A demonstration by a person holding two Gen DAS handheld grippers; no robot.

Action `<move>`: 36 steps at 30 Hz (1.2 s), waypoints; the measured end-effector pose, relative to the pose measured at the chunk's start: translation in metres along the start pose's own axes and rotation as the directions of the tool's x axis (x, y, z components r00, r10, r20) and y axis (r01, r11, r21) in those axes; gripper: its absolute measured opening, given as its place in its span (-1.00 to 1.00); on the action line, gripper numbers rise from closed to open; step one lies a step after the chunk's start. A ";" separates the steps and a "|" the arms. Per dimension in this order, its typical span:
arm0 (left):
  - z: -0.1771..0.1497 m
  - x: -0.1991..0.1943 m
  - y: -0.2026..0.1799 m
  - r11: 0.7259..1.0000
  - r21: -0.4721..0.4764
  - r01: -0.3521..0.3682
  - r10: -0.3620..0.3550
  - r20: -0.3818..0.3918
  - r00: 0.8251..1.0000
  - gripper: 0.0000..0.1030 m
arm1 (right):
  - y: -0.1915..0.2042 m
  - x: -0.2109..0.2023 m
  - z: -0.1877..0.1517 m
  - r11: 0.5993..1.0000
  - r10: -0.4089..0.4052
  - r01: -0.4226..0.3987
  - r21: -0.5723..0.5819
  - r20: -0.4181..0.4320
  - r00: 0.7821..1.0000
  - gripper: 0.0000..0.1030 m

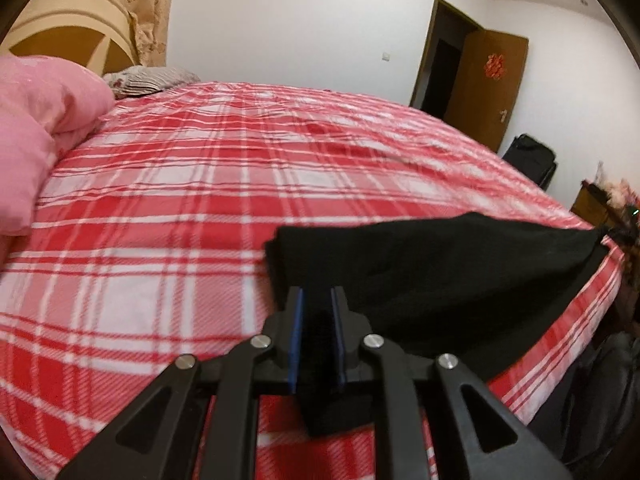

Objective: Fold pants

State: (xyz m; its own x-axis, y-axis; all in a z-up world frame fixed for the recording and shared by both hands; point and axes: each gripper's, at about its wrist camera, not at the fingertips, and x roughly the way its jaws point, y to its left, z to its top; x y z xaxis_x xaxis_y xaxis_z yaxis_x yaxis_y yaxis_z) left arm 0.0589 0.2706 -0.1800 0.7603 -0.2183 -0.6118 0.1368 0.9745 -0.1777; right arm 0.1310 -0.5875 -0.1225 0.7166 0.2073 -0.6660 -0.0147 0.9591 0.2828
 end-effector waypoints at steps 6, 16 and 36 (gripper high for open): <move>-0.015 -0.014 0.023 0.997 -0.044 -0.071 0.070 -0.017 0.997 -0.66 | -0.002 -0.043 0.009 0.997 -0.059 0.054 0.047 0.101 0.993 -0.13; -0.008 -0.039 0.013 0.989 -0.085 -0.125 0.128 0.033 0.991 -0.66 | 0.184 0.011 0.021 0.911 0.064 -0.073 -0.406 -0.035 0.997 -0.13; -0.014 0.005 -0.040 0.992 -0.129 0.004 -0.009 -0.037 0.999 -0.35 | 0.394 0.104 -0.133 0.517 0.130 -0.427 -0.742 -0.425 0.896 -0.13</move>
State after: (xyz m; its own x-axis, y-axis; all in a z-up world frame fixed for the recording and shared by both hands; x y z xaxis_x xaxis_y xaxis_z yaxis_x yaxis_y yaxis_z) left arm 0.0484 0.2303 -0.1864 0.7349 -0.2288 -0.6384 0.0571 0.9589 -0.2780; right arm 0.1069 -0.1627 -0.1725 0.3436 0.3920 -0.8534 -0.8310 0.5502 -0.0819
